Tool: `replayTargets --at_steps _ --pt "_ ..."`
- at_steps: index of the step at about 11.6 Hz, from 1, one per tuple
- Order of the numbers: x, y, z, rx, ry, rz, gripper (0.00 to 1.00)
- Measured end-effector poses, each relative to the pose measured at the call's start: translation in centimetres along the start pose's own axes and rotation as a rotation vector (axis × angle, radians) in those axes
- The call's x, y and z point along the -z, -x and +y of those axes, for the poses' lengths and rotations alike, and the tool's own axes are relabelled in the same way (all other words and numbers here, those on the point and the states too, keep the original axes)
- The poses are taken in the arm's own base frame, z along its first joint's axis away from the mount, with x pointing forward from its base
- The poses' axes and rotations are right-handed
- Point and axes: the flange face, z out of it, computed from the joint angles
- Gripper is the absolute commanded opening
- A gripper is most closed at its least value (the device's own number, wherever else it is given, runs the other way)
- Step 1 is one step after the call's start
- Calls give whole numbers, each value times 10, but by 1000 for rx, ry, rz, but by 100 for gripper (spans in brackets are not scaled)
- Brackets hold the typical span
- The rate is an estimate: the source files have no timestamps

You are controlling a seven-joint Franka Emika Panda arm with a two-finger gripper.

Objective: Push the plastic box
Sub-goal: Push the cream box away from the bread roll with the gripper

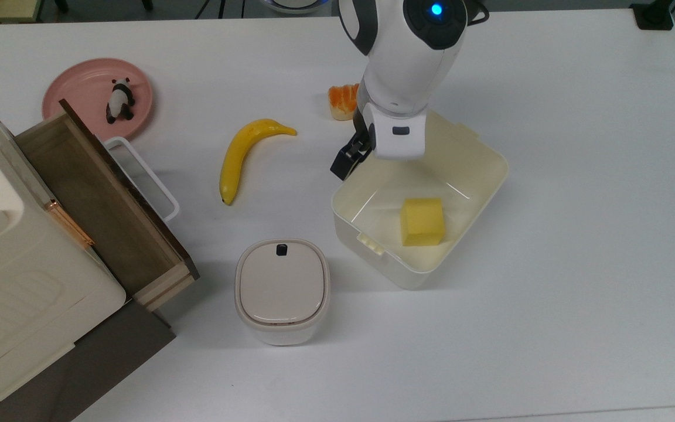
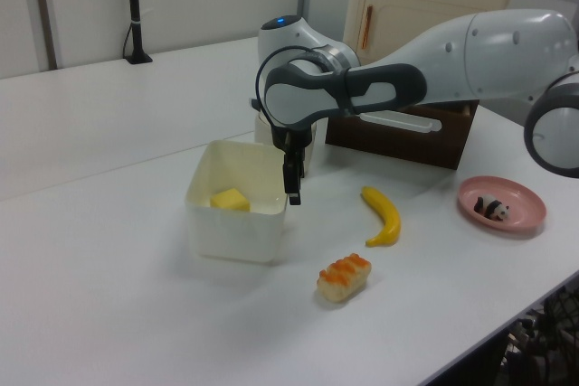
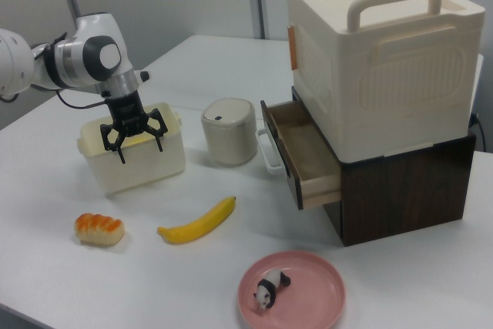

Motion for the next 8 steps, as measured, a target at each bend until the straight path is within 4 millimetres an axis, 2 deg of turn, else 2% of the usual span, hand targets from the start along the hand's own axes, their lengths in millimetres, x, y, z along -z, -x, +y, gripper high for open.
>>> replayTargets --at_steps 2,4,8 --pt "-6 -13 -2 2 -1 1 100" --pt "-2 -24 -6 4 7 13 100" --pt "-2 -34 -2 -36 12 25 100"
